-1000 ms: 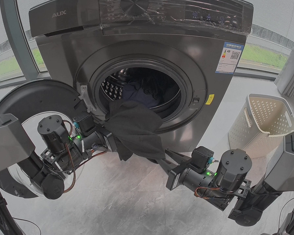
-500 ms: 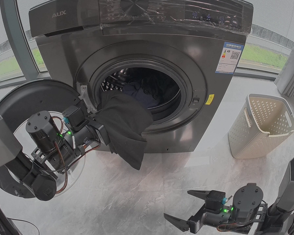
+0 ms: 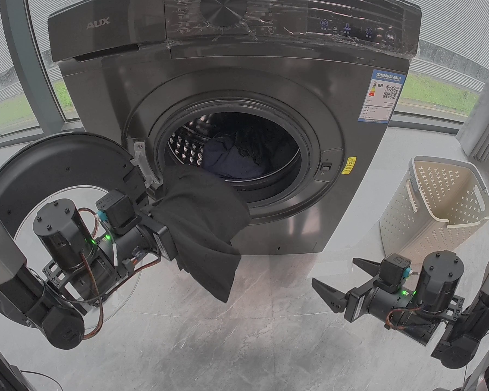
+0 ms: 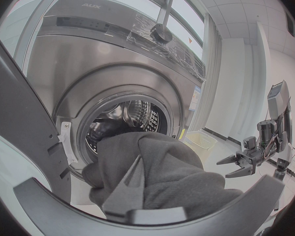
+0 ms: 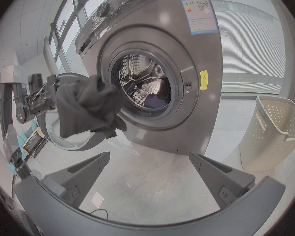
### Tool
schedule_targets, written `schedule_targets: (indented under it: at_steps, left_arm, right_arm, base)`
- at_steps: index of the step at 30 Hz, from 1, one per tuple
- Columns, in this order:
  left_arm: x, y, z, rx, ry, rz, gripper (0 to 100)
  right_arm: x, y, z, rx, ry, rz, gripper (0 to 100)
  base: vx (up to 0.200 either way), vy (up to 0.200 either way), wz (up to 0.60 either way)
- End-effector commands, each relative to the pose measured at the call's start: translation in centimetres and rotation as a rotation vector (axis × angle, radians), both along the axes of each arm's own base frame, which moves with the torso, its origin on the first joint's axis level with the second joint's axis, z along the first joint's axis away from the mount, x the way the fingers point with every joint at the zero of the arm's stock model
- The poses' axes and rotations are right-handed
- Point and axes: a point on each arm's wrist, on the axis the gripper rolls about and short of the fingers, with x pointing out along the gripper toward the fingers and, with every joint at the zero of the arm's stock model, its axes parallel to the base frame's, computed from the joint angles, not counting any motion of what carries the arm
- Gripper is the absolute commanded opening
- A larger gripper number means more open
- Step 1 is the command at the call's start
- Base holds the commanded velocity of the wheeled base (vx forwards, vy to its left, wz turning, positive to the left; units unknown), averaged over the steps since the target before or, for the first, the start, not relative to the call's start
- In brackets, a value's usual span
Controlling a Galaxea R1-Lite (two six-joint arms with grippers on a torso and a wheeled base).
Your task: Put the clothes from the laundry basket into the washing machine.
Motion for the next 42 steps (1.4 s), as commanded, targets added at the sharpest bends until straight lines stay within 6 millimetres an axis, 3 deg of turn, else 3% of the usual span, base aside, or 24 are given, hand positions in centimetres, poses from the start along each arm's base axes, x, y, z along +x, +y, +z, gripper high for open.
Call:
schedule_targets:
  at_steps: [1, 19, 33, 38, 42]
  left_arm:
    - [-0.7, -0.2, -0.3, 0.008, 0.013, -0.016, 0]
    - [-0.2, -1.4, -2.2, 0.044, 0.064, -0.048, 0]
    - [-0.3, -1.7, -2.6, 0.059, 0.076, -0.061, 0]
    - [-1.1, -2.7, -2.8, 0.068, 0.082, -0.101, 0]
    - [-1.4, -3.6, -3.0, 0.087, 0.069, -0.125, 0]
  right_arm:
    - [0.4, -0.4, 0.9, 0.023, -0.032, -0.025, 100]
    - [-0.6, -0.1, 0.4, 0.007, -0.005, 0.01, 100]
    - [-1.0, 0.6, 0.2, 0.008, 0.005, 0.042, 100]
    - [-1.2, 0.7, 0.3, 0.007, 0.001, 0.05, 100]
    - [-2.3, 1.3, 0.5, 0.011, -0.004, 0.101, 100]
  base:
    - [0.0, 0.0, 0.0]
    - [0.167, 0.0, 0.0]
    - [0.029, 0.0, 0.0]
    - [0.04, 0.0, 0.0]
    - [0.0, 0.0, 0.0]
